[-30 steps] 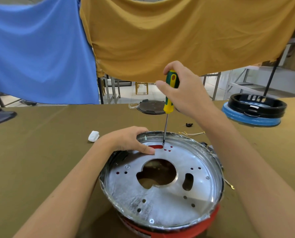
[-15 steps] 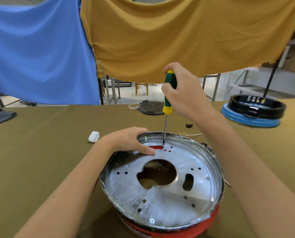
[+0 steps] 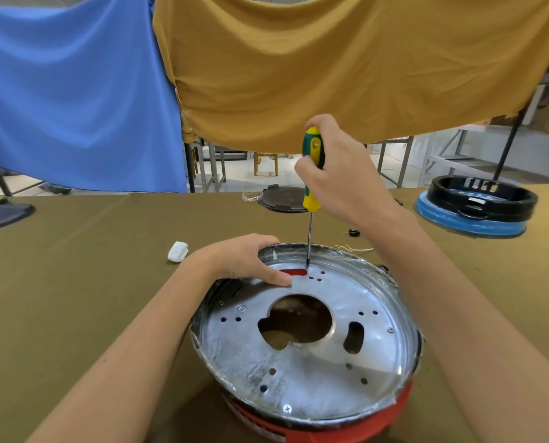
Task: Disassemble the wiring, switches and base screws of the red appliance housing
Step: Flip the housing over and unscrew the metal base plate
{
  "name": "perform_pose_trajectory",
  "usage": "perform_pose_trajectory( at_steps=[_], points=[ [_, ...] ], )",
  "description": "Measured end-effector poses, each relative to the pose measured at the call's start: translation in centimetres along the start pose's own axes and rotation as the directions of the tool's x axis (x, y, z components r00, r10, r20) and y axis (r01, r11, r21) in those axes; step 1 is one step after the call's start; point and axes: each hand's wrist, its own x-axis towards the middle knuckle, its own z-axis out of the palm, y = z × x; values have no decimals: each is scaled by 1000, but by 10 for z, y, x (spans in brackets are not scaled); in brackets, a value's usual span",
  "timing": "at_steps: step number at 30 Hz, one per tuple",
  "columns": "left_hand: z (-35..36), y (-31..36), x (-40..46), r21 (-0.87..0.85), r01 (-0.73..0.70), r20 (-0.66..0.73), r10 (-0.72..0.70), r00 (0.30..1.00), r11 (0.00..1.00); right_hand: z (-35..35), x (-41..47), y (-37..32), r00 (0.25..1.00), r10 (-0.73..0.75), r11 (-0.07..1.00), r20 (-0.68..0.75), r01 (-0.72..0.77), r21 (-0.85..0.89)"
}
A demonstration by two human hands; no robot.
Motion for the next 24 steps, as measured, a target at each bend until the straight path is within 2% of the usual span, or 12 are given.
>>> perform_pose_trajectory(
  at_steps=[3, 6, 10, 13, 18, 24],
  points=[
    [0, 0, 0, 6, -2, -9, 2, 1000, 1000, 1, -1, 0, 998, -23, 993, -58, 17, -116],
    [0, 1, -1, -10, -9, 5, 9, 1000, 1000, -1, 0, 0, 994, 12, 993, -110, -25, -117],
    [0, 0, -1, -15, -1, -2, 1, 1000, 1000, -5, 3, 0, 999, 21, 998, -31, -23, -64],
    [0, -1, 0, -1, 0, -9, 0, 1000, 1000, -2, 0, -1, 1000, 19, 1000, -22, -19, -16],
    [0, 0, -1, -17, -18, 2, 18, 1000, 1000, -1, -2, -3, 993, -21, 987, -112, 3, -160],
    [0, 2, -2, -19, -15, 0, 15, 1000, 1000, -6, 4, 0, 998, 25, 993, -62, -32, -117]
  ],
)
